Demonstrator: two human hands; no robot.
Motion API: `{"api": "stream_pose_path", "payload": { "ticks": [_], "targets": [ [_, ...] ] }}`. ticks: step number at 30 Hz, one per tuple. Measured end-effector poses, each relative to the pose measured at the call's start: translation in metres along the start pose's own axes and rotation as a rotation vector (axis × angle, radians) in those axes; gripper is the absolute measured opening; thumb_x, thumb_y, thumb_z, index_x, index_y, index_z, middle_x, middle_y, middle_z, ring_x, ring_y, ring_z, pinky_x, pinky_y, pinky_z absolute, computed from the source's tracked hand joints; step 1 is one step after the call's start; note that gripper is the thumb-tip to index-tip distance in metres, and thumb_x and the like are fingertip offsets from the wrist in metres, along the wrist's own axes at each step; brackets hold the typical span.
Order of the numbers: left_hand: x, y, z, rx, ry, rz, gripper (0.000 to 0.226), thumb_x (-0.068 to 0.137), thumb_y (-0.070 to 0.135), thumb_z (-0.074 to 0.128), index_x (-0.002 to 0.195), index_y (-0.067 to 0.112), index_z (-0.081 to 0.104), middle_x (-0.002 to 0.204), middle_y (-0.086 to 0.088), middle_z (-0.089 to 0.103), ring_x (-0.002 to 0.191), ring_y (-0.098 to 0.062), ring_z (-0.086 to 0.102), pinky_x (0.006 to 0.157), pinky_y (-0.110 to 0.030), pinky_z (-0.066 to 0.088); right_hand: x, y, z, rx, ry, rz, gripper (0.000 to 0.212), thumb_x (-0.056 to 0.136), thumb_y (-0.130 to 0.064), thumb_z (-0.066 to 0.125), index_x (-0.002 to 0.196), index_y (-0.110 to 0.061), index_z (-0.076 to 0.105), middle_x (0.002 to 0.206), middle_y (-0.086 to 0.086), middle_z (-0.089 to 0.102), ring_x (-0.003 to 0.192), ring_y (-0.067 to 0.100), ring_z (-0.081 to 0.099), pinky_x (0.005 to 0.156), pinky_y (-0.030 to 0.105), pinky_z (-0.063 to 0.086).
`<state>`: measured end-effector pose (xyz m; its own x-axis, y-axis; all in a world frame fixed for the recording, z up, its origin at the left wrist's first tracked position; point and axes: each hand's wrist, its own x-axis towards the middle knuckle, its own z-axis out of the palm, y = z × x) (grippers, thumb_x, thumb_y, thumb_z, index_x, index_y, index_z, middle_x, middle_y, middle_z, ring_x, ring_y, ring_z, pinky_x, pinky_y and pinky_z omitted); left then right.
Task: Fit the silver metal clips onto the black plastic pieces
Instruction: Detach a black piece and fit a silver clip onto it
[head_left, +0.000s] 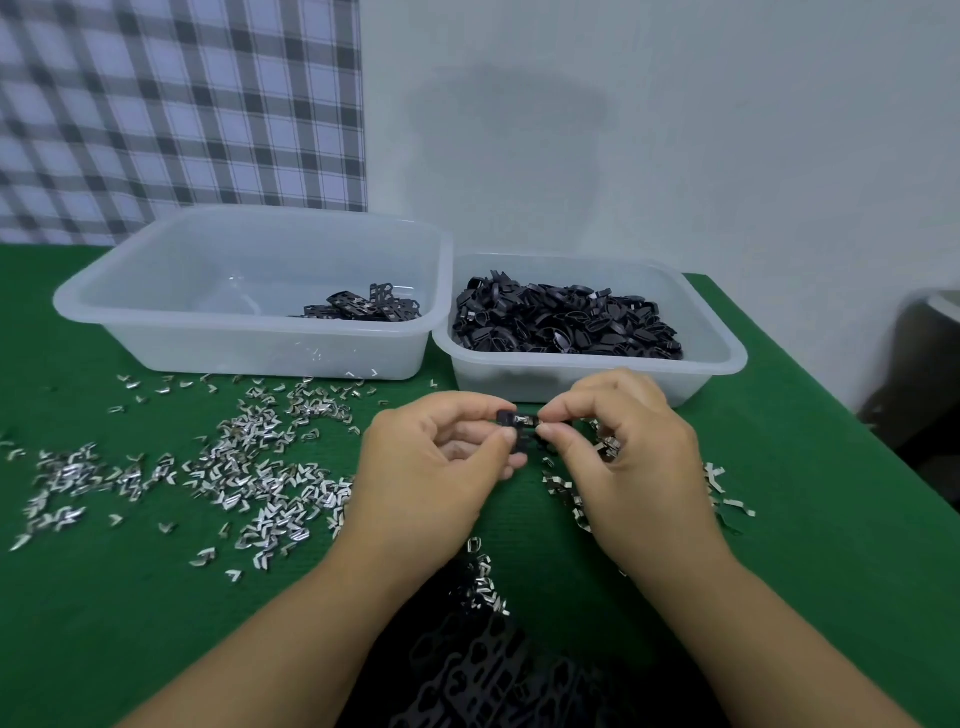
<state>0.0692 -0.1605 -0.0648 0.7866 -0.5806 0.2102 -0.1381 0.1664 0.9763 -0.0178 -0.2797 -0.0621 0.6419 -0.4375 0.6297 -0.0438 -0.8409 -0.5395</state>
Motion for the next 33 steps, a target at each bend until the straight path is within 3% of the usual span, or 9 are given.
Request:
{"api": "stream_pose_path", "payload": {
  "ticks": [4, 9, 17, 22, 26, 29, 33],
  "targets": [
    [0.001, -0.002, -0.001, 0.04, -0.001, 0.025, 0.022, 0.08, -0.008, 0.066, 0.083, 0.013, 0.071, 0.069, -0.009, 0.073, 0.062, -0.013, 0.072, 0.06, -0.016, 0.055, 0.0, 0.0, -0.002, 0.047, -0.028, 0.004, 0.012, 0.075, -0.008, 0.074, 0.08, -0.018, 0.068, 0.082, -0.011, 0.059, 0.086, 0.012, 0.054, 0.075, 0.012, 0.037],
    [0.002, -0.002, -0.001, 0.125, -0.026, 0.071, 0.033, 0.082, -0.01, 0.062, 0.081, 0.022, 0.07, 0.071, -0.006, 0.072, 0.063, -0.006, 0.07, 0.062, -0.011, 0.052, 0.0, 0.0, -0.003, 0.193, -0.158, 0.125, 0.022, 0.08, -0.014, 0.07, 0.097, -0.028, 0.068, 0.091, -0.018, 0.064, 0.087, -0.001, 0.056, 0.077, 0.013, 0.041],
    [0.001, -0.001, -0.002, 0.11, -0.028, 0.067, 0.017, 0.075, 0.005, 0.074, 0.083, 0.02, 0.073, 0.073, 0.001, 0.072, 0.065, -0.005, 0.066, 0.063, -0.012, 0.051, 0.002, 0.0, -0.003, 0.189, -0.182, 0.169, 0.014, 0.079, -0.014, 0.07, 0.086, -0.027, 0.073, 0.08, -0.017, 0.065, 0.082, 0.001, 0.058, 0.077, 0.014, 0.043],
    [0.004, -0.005, -0.003, 0.109, 0.007, 0.051, 0.018, 0.076, 0.0, 0.072, 0.076, 0.019, 0.074, 0.067, -0.003, 0.073, 0.061, -0.012, 0.07, 0.061, -0.017, 0.054, 0.006, -0.007, -0.007, 0.161, -0.268, 0.17, 0.012, 0.081, -0.02, 0.068, 0.09, -0.028, 0.073, 0.083, -0.016, 0.066, 0.086, 0.0, 0.058, 0.081, 0.019, 0.044],
    [0.005, -0.007, -0.004, 0.067, 0.042, -0.03, 0.018, 0.077, 0.004, 0.073, 0.07, 0.021, 0.073, 0.062, -0.005, 0.071, 0.059, -0.016, 0.071, 0.058, -0.019, 0.056, 0.037, -0.008, -0.016, 0.058, -0.226, 0.233, 0.017, 0.086, -0.031, 0.059, 0.101, -0.033, 0.068, 0.091, -0.021, 0.063, 0.081, -0.008, 0.054, 0.07, 0.007, 0.04],
    [0.005, -0.009, -0.003, 0.097, 0.031, -0.054, 0.016, 0.077, 0.005, 0.074, 0.069, 0.02, 0.073, 0.061, -0.005, 0.07, 0.057, -0.013, 0.07, 0.055, -0.018, 0.054, 0.078, 0.0, -0.016, -0.161, -0.204, 0.291, 0.016, 0.09, -0.019, 0.057, 0.098, -0.025, 0.07, 0.092, -0.01, 0.065, 0.085, 0.005, 0.057, 0.078, 0.019, 0.042],
    [0.005, -0.009, -0.004, 0.105, 0.032, -0.066, 0.014, 0.077, 0.006, 0.074, 0.069, 0.018, 0.072, 0.06, -0.005, 0.07, 0.055, -0.012, 0.069, 0.053, -0.017, 0.053, 0.117, 0.016, -0.007, -0.41, -0.39, 0.395, 0.008, 0.085, -0.014, 0.064, 0.09, -0.016, 0.07, 0.09, 0.004, 0.068, 0.083, 0.021, 0.061, 0.07, 0.025, 0.043]
  ]
}}
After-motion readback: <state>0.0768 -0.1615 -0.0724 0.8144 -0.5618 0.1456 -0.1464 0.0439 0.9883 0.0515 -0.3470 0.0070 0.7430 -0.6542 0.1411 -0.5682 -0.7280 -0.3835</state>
